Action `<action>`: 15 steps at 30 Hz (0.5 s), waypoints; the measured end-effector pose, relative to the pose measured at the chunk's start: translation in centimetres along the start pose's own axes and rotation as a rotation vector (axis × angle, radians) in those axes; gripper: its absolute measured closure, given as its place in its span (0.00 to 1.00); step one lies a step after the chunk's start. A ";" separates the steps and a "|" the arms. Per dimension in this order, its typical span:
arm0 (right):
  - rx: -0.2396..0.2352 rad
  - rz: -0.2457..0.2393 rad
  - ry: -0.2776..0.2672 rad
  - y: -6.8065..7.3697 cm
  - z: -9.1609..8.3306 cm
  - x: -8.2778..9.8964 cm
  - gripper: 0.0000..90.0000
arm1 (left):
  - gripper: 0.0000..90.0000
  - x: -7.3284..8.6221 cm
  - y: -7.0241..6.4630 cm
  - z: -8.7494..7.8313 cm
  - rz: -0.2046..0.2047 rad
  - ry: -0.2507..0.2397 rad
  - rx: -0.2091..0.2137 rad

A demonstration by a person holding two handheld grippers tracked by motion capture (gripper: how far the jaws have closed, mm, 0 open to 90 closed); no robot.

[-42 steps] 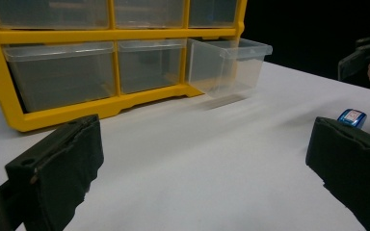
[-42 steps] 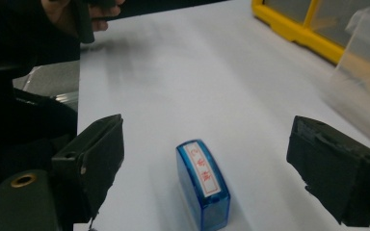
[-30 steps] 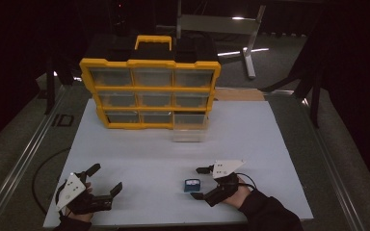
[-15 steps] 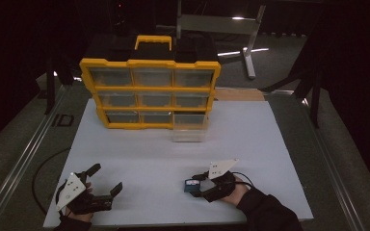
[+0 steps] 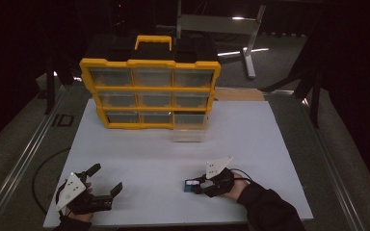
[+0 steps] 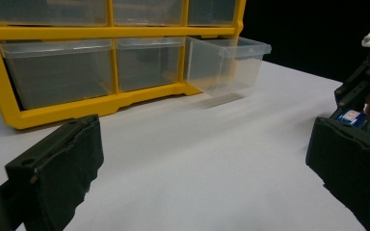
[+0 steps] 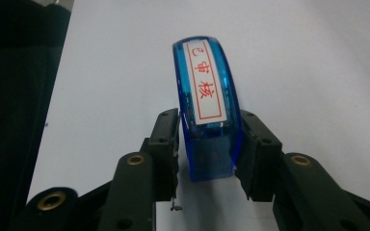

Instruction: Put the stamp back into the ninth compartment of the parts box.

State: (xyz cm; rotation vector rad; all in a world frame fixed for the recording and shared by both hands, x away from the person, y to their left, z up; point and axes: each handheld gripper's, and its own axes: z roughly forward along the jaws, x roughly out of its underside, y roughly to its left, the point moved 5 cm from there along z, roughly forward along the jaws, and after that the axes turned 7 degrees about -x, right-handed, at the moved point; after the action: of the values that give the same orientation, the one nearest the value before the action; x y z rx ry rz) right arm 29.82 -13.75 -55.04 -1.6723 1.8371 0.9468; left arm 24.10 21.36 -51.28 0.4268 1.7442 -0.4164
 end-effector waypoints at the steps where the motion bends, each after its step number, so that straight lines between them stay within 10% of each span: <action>1: 0.003 -0.007 0.007 0.0 0.0 0.0 0.73 | 0.00 0.0 0.0 0.0 0.000 0.001 0.000; 15: -0.025 -0.107 0.020 0.2 -0.6 -0.3 0.77 | 0.00 0.0 0.0 0.0 0.000 0.002 0.001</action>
State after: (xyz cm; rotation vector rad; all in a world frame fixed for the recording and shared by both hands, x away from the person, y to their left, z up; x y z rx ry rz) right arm 29.69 -14.02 -54.35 -1.7824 1.7366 0.9148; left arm 24.11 21.35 -51.31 0.4284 1.7459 -0.4172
